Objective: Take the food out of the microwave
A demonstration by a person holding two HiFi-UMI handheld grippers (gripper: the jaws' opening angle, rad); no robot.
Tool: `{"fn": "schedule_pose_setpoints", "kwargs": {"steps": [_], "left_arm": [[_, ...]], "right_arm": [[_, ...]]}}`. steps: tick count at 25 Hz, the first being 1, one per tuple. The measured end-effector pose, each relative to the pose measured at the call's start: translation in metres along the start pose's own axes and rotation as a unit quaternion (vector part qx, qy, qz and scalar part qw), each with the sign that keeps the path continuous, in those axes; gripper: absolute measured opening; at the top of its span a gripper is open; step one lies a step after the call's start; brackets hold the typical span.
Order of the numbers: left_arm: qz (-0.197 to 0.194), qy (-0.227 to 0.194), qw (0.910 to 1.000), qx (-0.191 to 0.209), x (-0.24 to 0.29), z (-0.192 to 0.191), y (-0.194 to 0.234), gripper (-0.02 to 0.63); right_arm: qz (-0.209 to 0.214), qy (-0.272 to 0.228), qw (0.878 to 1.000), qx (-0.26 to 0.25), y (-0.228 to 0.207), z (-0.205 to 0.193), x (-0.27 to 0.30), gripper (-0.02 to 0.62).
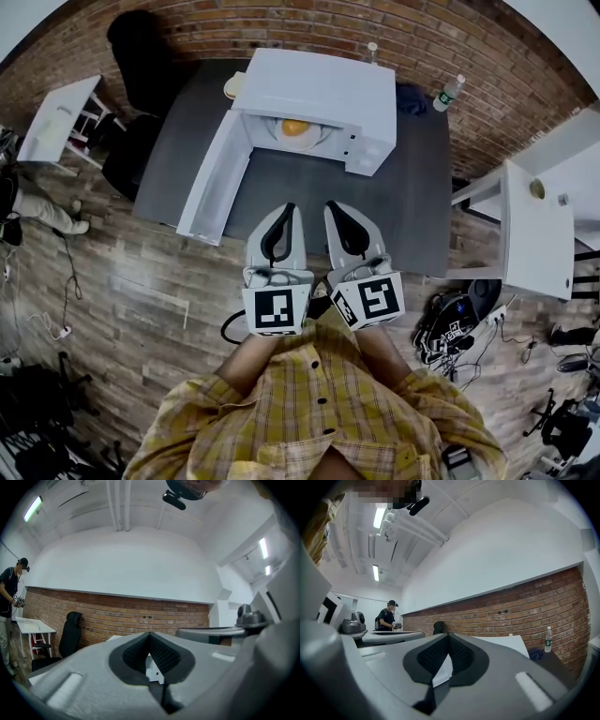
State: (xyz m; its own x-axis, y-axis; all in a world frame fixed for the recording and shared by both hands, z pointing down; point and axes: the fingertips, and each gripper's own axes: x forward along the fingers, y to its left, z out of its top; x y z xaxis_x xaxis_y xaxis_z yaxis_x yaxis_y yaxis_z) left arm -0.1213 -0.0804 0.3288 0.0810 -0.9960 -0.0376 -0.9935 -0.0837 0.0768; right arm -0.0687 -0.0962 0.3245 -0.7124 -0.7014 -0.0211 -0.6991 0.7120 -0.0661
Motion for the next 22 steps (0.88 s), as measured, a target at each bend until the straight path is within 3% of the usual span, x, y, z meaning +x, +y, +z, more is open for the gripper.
{"fn": "schedule_pose_setpoints", "kwargs": {"steps": [22], "left_arm": [[0.031, 0.026, 0.999, 0.018, 0.092, -0.023, -0.01, -0.002]], "right_arm": [[0.043, 0.014, 0.999, 0.011, -0.072, -0.017, 0.054, 0.005]]}}
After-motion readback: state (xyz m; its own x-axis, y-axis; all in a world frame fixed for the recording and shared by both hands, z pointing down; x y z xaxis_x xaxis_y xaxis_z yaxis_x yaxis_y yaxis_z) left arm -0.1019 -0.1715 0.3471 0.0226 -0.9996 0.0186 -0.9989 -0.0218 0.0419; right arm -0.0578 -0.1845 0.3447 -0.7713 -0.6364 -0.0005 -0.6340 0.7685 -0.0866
